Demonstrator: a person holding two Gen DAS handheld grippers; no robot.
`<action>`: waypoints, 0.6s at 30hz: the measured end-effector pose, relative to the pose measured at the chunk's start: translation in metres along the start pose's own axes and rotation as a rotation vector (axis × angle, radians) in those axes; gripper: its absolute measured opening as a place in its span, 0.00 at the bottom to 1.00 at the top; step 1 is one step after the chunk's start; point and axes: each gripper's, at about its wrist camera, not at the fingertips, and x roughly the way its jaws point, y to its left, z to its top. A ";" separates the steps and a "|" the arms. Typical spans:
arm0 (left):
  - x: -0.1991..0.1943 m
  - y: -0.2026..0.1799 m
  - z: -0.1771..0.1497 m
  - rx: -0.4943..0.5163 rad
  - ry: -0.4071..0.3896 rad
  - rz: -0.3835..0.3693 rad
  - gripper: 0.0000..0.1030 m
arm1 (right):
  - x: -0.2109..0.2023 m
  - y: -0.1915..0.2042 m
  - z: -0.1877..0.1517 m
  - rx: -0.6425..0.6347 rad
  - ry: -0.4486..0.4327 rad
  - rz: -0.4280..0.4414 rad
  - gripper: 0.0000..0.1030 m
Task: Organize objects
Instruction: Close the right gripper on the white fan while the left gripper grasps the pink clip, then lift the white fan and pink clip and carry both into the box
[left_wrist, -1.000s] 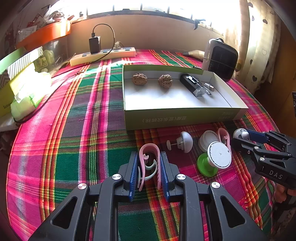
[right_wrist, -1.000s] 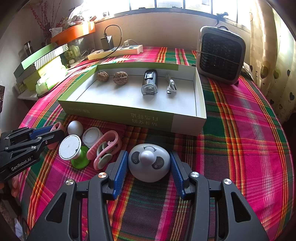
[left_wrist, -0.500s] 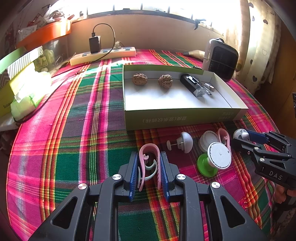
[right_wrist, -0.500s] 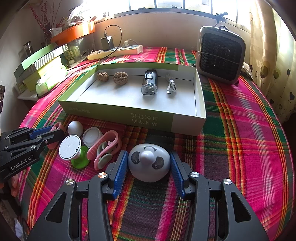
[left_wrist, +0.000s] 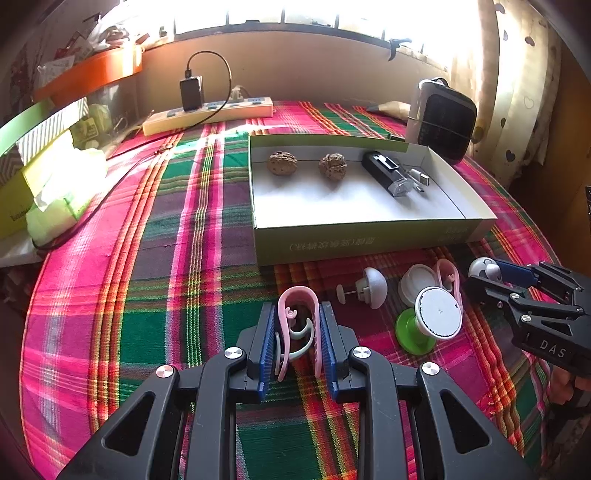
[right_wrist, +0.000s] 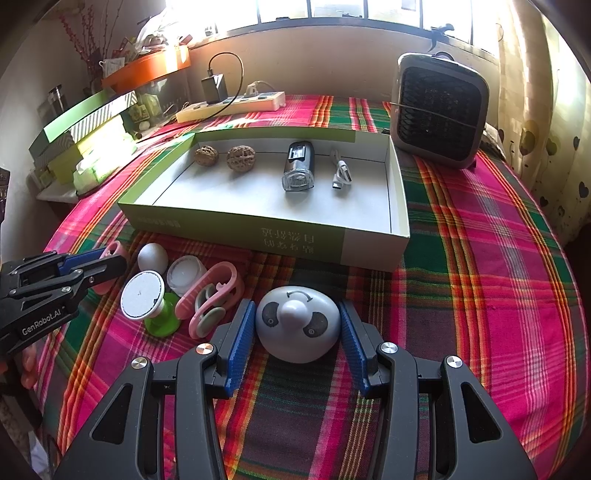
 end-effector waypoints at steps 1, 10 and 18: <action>-0.001 0.000 0.000 0.000 -0.002 0.001 0.21 | -0.001 0.000 0.000 0.001 -0.002 0.000 0.45; -0.011 -0.003 0.006 0.006 -0.024 0.000 0.21 | -0.009 -0.002 0.002 0.006 -0.021 0.003 0.45; -0.020 -0.005 0.017 0.014 -0.049 -0.011 0.21 | -0.017 -0.003 0.009 0.002 -0.052 0.000 0.46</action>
